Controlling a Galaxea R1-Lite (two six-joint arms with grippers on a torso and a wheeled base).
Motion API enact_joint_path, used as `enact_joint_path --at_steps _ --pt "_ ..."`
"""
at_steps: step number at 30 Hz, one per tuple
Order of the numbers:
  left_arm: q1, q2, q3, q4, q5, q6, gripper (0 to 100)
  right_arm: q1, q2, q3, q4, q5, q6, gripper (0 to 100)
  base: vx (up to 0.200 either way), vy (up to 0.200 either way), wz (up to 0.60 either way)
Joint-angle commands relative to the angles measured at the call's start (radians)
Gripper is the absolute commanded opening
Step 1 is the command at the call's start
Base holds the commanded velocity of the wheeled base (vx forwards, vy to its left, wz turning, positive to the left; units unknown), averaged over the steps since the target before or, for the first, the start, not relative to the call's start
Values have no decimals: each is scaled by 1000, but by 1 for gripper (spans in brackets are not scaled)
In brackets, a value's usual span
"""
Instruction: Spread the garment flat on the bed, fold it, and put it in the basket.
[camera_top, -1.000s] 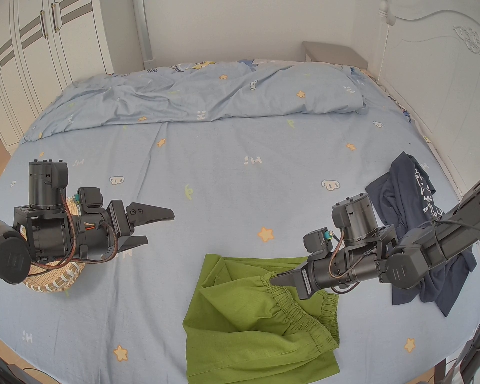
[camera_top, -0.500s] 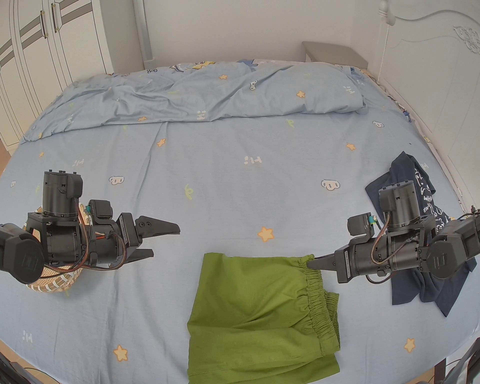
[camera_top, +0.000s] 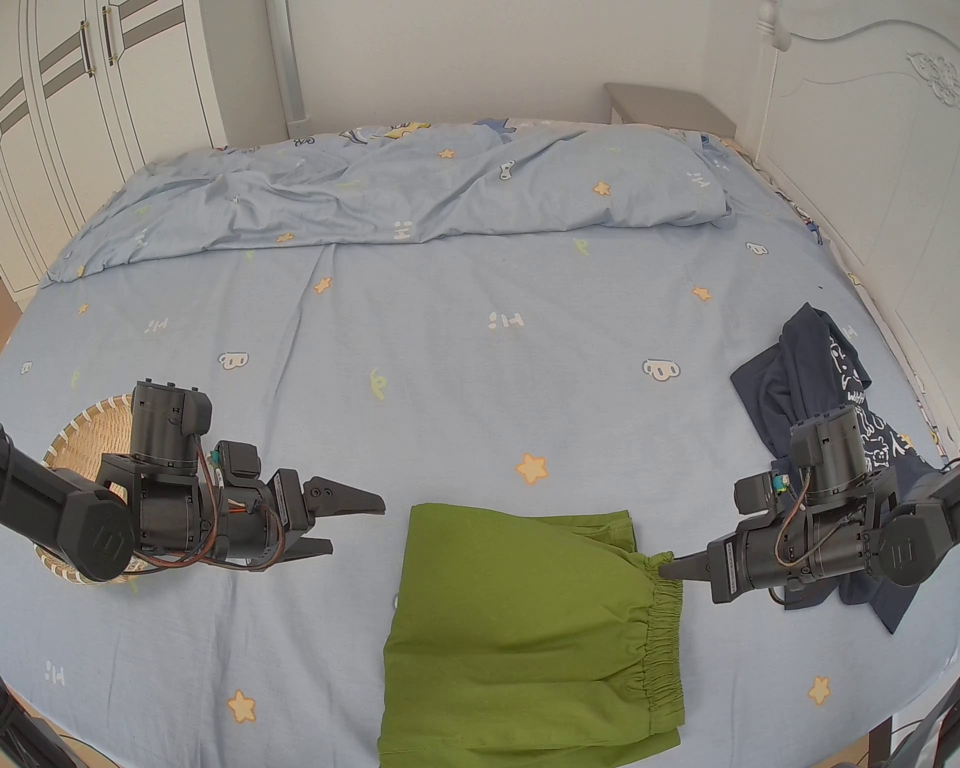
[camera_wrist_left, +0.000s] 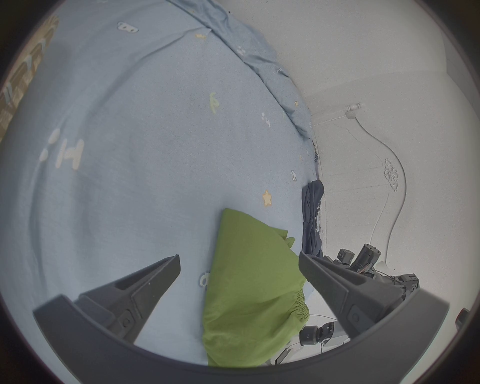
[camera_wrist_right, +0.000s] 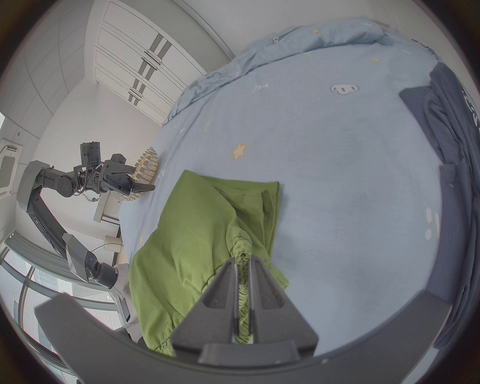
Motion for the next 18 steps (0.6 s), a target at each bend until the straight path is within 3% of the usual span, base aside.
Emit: enact_joint_path --at_steps 1,12,17,18 --pt "-2 65 33 -47 -31 0 100 -3 -6 47 -3 -11 2 0 0 0 0" --pt "-51 129 86 -116 -64 1 100 -3 -4 94 -11 -12 8 0 0 0 0" --pt "-56 129 110 -116 -124 8 100 -3 -3 97 -101 -12 70 0 0 0 0" --pt "-54 131 115 -116 -139 18 100 -1 -1 102 -127 -11 87 100 0 0 0"
